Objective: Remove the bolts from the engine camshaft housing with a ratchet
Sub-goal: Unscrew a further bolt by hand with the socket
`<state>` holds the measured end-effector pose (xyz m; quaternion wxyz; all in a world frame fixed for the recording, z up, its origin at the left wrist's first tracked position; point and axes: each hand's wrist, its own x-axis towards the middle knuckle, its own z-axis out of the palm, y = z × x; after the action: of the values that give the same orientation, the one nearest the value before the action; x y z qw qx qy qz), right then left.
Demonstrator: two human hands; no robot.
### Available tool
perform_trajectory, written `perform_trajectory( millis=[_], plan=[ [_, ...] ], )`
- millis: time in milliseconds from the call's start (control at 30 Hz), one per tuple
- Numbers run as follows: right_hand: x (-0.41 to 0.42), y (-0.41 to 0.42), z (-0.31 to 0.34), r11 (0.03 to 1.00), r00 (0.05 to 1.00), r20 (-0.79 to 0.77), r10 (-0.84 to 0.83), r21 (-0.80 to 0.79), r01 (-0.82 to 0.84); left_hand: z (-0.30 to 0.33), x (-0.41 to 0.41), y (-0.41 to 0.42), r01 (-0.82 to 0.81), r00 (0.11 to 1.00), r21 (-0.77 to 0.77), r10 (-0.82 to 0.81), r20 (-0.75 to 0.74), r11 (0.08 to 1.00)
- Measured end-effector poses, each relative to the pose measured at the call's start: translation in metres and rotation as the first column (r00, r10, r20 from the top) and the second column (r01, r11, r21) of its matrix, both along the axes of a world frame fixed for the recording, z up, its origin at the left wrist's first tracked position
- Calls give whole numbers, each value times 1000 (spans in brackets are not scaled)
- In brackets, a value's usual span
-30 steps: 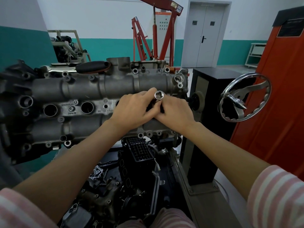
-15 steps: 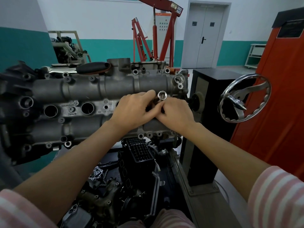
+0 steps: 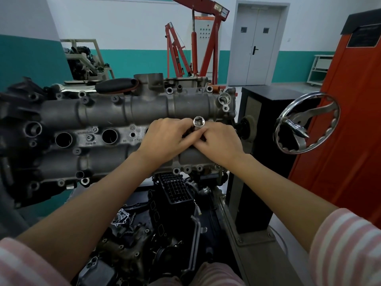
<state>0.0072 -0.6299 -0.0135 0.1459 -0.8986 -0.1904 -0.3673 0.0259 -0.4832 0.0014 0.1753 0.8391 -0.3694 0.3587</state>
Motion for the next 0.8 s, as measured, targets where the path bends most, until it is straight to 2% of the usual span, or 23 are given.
perform_trajectory(
  millis=[300,633,800],
  plan=[
    [2,0,3,996,996,-71,-56,-67,51,2,-3,-2,-6,1000,-9,6,8,1000],
    [-1,1,2,999,999,-17,-32,-34,31,-1,2,1,2,999,-45,-1,32,999],
    [-1,1,2,997,999,-18,-49,-67,48,1,0,0,0,1000,-1,0,15,1000]
  ],
)
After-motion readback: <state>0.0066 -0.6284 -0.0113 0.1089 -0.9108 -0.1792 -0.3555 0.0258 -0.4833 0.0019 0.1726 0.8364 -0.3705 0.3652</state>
